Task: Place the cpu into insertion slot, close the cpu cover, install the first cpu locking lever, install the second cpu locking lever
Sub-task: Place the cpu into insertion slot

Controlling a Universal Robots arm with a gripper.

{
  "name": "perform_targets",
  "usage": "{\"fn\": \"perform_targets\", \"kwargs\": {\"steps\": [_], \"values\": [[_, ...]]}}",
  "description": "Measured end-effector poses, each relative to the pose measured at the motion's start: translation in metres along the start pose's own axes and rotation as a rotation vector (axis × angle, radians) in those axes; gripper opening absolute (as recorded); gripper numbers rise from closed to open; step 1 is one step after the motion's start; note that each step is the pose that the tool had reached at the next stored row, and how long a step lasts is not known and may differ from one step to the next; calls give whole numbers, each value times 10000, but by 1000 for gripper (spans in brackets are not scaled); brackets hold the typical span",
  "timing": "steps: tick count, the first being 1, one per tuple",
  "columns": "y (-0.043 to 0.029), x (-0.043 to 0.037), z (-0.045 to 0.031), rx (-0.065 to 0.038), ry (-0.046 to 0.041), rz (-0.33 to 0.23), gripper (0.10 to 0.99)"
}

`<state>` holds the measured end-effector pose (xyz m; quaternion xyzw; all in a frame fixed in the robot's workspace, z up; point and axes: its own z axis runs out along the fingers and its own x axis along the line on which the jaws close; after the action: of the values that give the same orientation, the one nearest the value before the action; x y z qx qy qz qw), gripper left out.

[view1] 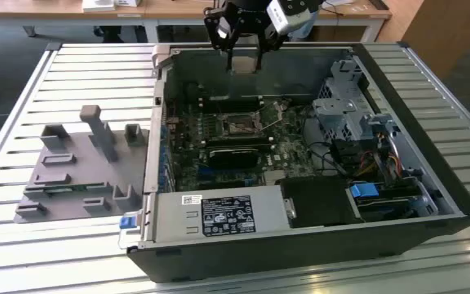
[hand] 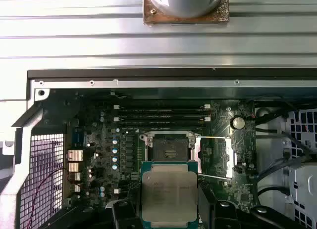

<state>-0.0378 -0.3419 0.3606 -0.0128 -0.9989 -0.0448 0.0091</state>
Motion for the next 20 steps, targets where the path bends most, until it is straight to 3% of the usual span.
{"fn": "perform_targets", "kwargs": {"steps": [9, 20], "values": [[0, 0, 0, -1, -5, 49, 541], [0, 0, 1, -8, -62, 683, 541]]}}
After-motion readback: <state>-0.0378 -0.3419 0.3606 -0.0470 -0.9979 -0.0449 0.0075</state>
